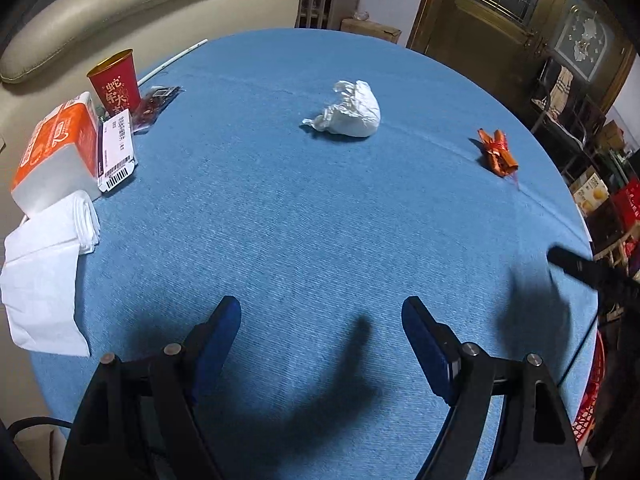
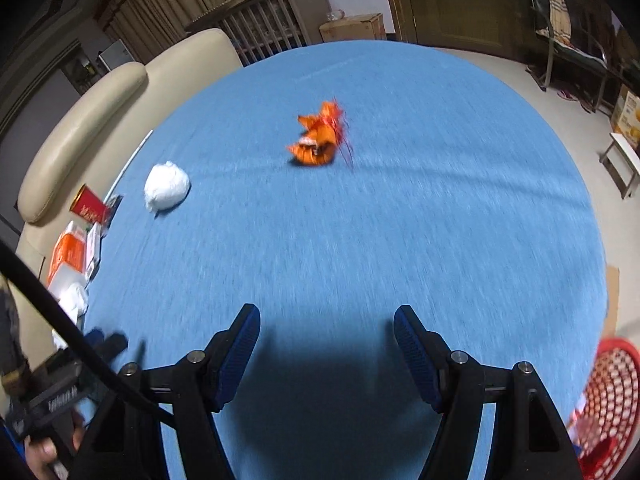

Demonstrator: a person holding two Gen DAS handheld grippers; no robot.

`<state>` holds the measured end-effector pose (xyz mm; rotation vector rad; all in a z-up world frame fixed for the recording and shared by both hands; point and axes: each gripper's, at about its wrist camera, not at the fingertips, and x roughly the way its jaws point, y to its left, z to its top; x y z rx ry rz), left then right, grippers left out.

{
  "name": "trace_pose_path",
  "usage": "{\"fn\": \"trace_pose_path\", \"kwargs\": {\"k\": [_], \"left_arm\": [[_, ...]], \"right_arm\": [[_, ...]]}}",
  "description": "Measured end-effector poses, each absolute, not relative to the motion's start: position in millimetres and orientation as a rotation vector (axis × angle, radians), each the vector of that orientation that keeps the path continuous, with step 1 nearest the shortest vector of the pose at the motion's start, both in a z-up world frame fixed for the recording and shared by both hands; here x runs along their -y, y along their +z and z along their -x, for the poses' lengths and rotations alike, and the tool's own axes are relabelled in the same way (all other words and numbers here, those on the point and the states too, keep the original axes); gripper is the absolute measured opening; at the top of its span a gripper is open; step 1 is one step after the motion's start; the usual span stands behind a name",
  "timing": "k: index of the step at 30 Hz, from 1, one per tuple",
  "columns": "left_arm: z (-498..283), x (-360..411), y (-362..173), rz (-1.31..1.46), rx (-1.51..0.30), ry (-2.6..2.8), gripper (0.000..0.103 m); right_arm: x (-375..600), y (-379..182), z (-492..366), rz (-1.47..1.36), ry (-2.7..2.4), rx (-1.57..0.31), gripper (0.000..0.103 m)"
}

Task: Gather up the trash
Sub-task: 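Move both tools back over the table toward the tissue and orange bundle, then grasp the orange wrapped bundle with the right tool while the left tool grasps the white tissue ball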

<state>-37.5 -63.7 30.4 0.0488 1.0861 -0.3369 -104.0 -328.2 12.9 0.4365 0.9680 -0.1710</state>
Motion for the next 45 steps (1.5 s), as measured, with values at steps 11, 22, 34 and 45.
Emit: {"fn": "trace_pose_path", "kwargs": {"k": [11, 22, 34, 45], "left_arm": [[14, 55, 30, -0.064, -1.081, -0.301, 0.083], [-23, 67, 35, -0.05, -1.059, -0.293, 0.083], [-88, 132, 48, -0.028, -1.007, -0.338, 0.083], [-117, 168, 28, -0.103, -1.047, -0.284, 0.083]], "right_arm": [[351, 12, 4, -0.376, -0.247, -0.934, 0.073], [350, -4, -54, -0.291, -0.264, -0.964, 0.039], [341, 3, -14, -0.274, -0.203, -0.93, 0.037], [336, 3, 11, -0.301, -0.177, -0.929, 0.037]]}}
